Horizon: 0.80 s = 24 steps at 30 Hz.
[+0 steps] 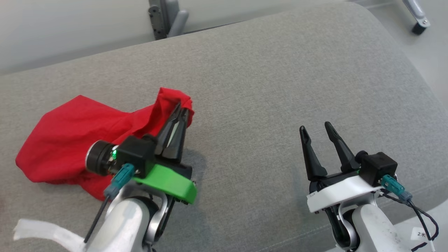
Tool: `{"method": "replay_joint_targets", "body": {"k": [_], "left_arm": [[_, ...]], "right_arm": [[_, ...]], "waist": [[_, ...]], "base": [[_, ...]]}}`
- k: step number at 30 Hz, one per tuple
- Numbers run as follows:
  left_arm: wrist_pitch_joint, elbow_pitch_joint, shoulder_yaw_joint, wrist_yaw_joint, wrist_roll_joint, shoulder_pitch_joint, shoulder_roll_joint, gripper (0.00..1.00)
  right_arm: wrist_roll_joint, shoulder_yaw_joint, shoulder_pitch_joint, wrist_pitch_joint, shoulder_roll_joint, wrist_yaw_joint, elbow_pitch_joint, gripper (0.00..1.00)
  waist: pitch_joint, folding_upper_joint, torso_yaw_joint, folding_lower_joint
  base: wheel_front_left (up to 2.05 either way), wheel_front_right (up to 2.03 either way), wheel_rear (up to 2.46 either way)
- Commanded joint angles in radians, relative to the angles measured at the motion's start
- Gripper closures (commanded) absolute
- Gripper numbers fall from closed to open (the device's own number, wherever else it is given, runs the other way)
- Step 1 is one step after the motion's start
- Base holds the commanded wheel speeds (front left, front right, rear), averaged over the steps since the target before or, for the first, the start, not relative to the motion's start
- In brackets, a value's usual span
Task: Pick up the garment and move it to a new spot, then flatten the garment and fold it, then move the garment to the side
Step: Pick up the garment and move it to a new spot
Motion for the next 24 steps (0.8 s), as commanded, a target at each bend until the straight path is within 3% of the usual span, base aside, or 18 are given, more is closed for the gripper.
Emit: {"method": "replay_joint_targets", "body": {"k": [1, 8, 15, 18, 24], "left_arm": [[0.0, 0.041, -0.029, -0.024, 0.016, -0.059, -0.019, 1.0], [0.012, 0.248, -0.134, -0.096, 0.002, -0.192, -0.09, 1.0], [-0.017, 0.442, -0.184, -0.125, -0.036, -0.245, -0.117, 1.0], [-0.037, 0.498, -0.201, -0.13, -0.047, -0.271, -0.123, 0.0], [-0.108, 0.547, -0.219, -0.124, -0.065, -0.275, -0.13, 0.0]], "right_arm": [[0.017, 0.001, -0.019, -0.007, 0.001, 0.0, 0.003, 0.0], [0.065, -0.009, -0.042, -0.01, 0.002, 0.0, 0.0, 0.0], [0.081, -0.019, -0.05, -0.01, 0.001, 0.0, -0.007, 0.0], [0.075, -0.034, -0.055, -0.01, 0.001, 0.0, -0.01, 0.0], [0.046, -0.051, -0.058, -0.01, 0.0, 0.0, 0.0, 0.0]], "waist": [[0.099, -0.0001, -0.13, 0.0], [0.174, -0.0001, -0.197, 0.0], [0.2, -0.0001, -0.196, 0.0], [0.202, -0.0001, -0.165, 0.0], [0.163, -0.0001, -0.093, 0.0]], "base": [[0.0, 0.0, 0.0], [0.0, 0.0, 0.0], [0.0, 0.0, 0.0], [0.0, 0.0, 0.0], [0.0, 0.0, 0.0]]}}
